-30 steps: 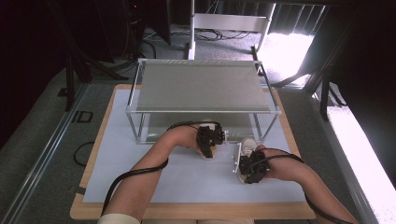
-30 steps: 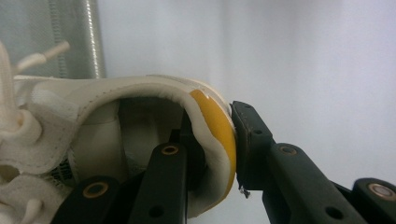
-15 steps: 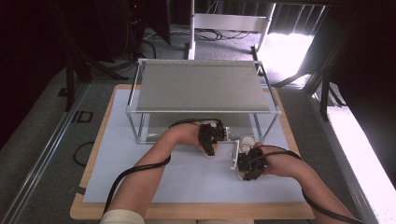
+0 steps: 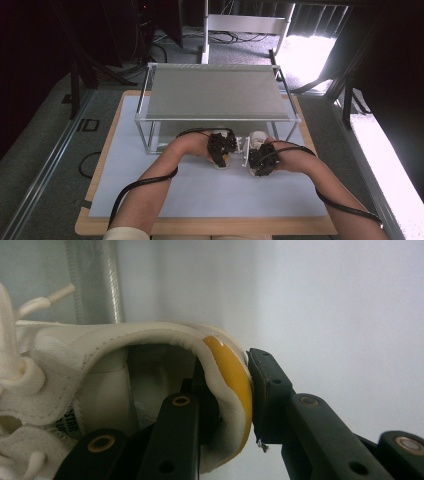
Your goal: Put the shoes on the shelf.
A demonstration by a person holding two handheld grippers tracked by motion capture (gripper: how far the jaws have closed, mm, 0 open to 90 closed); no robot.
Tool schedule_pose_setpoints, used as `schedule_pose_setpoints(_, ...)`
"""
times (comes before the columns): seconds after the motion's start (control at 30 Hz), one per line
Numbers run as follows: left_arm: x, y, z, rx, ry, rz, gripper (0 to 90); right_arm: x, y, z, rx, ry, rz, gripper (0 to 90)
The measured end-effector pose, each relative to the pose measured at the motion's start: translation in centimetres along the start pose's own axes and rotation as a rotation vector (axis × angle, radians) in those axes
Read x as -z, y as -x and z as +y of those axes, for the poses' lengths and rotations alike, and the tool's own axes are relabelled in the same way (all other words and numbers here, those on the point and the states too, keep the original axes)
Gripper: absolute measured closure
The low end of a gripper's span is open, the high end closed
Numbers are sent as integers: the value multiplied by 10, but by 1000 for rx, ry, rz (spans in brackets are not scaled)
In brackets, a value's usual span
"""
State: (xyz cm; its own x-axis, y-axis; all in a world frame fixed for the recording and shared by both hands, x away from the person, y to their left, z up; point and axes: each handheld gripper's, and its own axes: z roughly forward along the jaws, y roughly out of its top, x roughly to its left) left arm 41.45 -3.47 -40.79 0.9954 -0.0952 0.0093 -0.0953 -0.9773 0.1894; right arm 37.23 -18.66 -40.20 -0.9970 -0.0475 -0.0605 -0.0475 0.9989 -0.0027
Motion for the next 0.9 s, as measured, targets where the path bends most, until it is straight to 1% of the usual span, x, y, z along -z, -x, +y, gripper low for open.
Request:
schedule_pose_setpoints(0.03, 0, 0, -2, -3, 5, 2, 751, 0, 3, 0, 32, 18, 2, 771)
schedule_pose_setpoints(0.07, 0, 2, -4, 22, 29, -1, 751, 0, 4, 0, 20, 13, 7, 771)
schedule_pose_setpoints(0.1, 0, 2, -6, 31, 37, -10, 751, 3, 6, 0, 1, 15, -28, 770)
schedule_pose_setpoints(0.13, 1, 3, -8, 35, 39, -11, 751, 4, 7, -1, -11, 15, -17, 769)
schedule_pose_setpoints(0.17, 2, 4, -9, 30, 36, -9, 751, 4, 10, -1, -12, 27, -19, 769)
schedule_pose_setpoints(0.2, 2, 5, -10, 33, 42, -1, 750, 4, 13, -1, -19, 30, -23, 770)
schedule_pose_setpoints(0.23, 3, 7, -10, 26, 39, 5, 751, 3, 16, -1, -18, 29, -31, 770)
schedule_pose_setpoints(0.27, 5, 8, -10, 23, 35, 5, 751, 2, 19, 0, -15, 25, -48, 770)
schedule_pose_setpoints(0.3, 6, 9, -11, 24, 35, 2, 751, 1, 21, 1, -13, 23, -55, 770)
schedule_pose_setpoints(0.33, 8, 10, -11, -2, 32, 4, 751, 0, 23, 2, -18, 22, -53, 769)
schedule_pose_setpoints(0.37, 9, 11, -11, -16, 33, 12, 750, 0, 25, 3, -30, 18, -73, 769)
schedule_pose_setpoints(0.4, 11, 12, -12, -24, 37, 26, 750, -1, 27, 3, -36, 15, -67, 766)
schedule_pose_setpoints(0.43, 12, 13, -13, -20, 41, 39, 750, -4, 33, 4, 9, 48, -48, 766)
schedule_pose_setpoints(0.5, 12, 11, -14, -8, 50, 46, 751, -5, 37, 6, 6, 49, -45, 764)
schedule_pose_setpoints(0.53, 12, 9, -15, -7, 52, 44, 751, -5, 39, 7, 9, 47, -51, 764)
schedule_pose_setpoints(0.57, 11, 7, -15, 5, 50, 34, 750, -5, 41, 8, 10, 43, -50, 764)
schedule_pose_setpoints(0.6, 9, 11, -16, 85, 51, 14, 750, -5, 42, 9, 18, 37, -59, 760)
schedule_pose_setpoints(0.63, 8, 9, -16, 88, 53, 20, 750, -5, 46, 11, 65, 62, -76, 755)
schedule_pose_setpoints(0.67, 7, 9, -17, 116, 72, 15, 750, -4, 46, 11, 25, 62, -68, 748)
schedule_pose_setpoints(0.7, 6, 9, -17, 141, 83, 12, 749, -5, 50, 11, 44, 88, -72, 732)
schedule_pose_setpoints(0.73, 6, 8, -17, 144, 89, 15, 750, -6, 52, 11, 54, 100, -80, 698)
schedule_pose_setpoints(0.77, 5, 6, -17, 127, 94, 18, 750, -7, 54, 10, 65, 116, -95, 669)
schedule_pose_setpoints(0.8, 4, 7, -16, 135, 109, 17, 750, -8, 56, 9, 82, 133, -102, 639)
schedule_pose_setpoints(0.83, 4, 7, -16, 160, 120, 9, 750, -7, 57, 7, 84, 152, -98, 637)
schedule_pose_setpoints(0.87, 3, 8, -16, 163, 125, 8, 749, -7, 58, 6, 73, 166, -100, 630)
schedule_pose_setpoints(0.9, 3, 5, -15, 112, 127, 17, 743, -7, 57, 4, 67, 172, -106, 622)
